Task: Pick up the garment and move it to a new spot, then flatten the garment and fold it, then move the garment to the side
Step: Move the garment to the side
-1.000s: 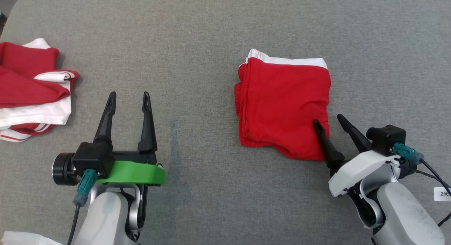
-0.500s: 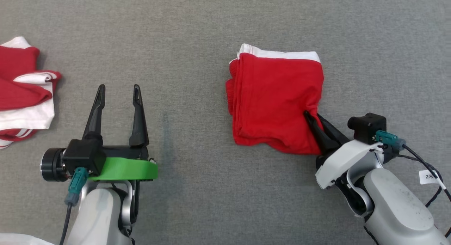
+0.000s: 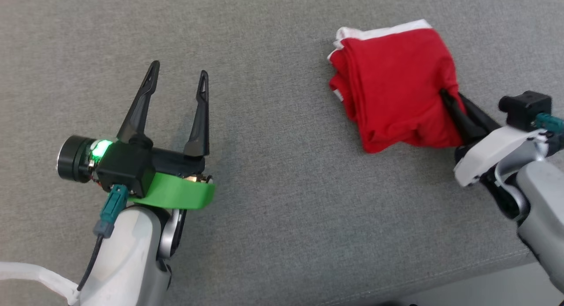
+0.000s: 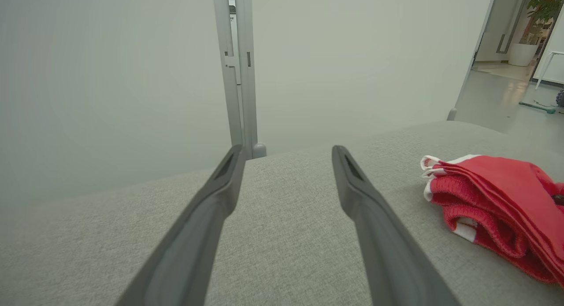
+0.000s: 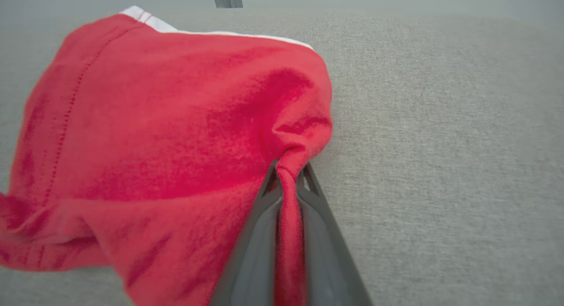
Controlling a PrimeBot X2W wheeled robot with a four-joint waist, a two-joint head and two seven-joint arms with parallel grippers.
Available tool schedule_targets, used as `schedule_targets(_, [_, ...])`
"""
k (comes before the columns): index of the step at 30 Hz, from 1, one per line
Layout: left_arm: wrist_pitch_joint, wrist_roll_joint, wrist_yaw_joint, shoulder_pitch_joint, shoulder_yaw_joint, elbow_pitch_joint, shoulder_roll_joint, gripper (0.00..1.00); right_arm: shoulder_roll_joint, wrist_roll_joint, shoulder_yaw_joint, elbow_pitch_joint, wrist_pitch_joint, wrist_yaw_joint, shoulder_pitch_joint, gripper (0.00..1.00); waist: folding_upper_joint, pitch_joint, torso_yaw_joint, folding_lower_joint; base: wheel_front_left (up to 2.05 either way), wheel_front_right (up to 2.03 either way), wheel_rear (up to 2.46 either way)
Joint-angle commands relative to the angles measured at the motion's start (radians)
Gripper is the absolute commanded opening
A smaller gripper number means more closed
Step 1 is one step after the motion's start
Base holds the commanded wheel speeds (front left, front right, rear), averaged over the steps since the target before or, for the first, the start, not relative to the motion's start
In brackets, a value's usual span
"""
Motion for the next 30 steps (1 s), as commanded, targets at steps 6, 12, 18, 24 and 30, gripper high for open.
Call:
schedule_targets(6, [0.034,0.033,-0.026,-0.108,-0.043,-0.041,0.004,1.00,-0.139,0.041,-0.014,0.106,-0.024,-0.001,-0.145,0.00,-0.0001,0.204,-0.069,-0.0001,0.00,0.00,0.00])
schedule_targets(12, [0.044,0.049,-0.038,-0.166,-0.069,-0.081,-0.001,1.00,-0.266,0.037,-0.078,0.219,-0.052,-0.001,-0.255,0.00,-0.0001,0.285,-0.024,-0.0001,0.00,0.00,0.00])
schedule_targets(18, [0.047,0.055,-0.034,-0.193,-0.075,-0.112,0.002,1.00,-0.326,-0.028,-0.161,0.309,-0.093,-0.001,-0.354,0.00,-0.0001,0.340,0.010,-0.0001,0.00,0.00,0.00])
schedule_targets(24, [0.039,0.050,-0.028,-0.190,-0.076,-0.107,0.007,1.00,-0.291,-0.092,-0.241,0.398,-0.105,-0.001,-0.402,1.00,-0.0001,0.339,0.020,-0.0001,0.00,0.00,0.00])
schedule_targets(30, [0.026,0.031,-0.008,-0.144,-0.055,-0.086,0.015,1.00,-0.200,-0.113,-0.405,0.326,-0.107,-0.001,-0.289,1.00,-0.0001,0.277,-0.002,-0.0001,0.00,0.00,0.00])
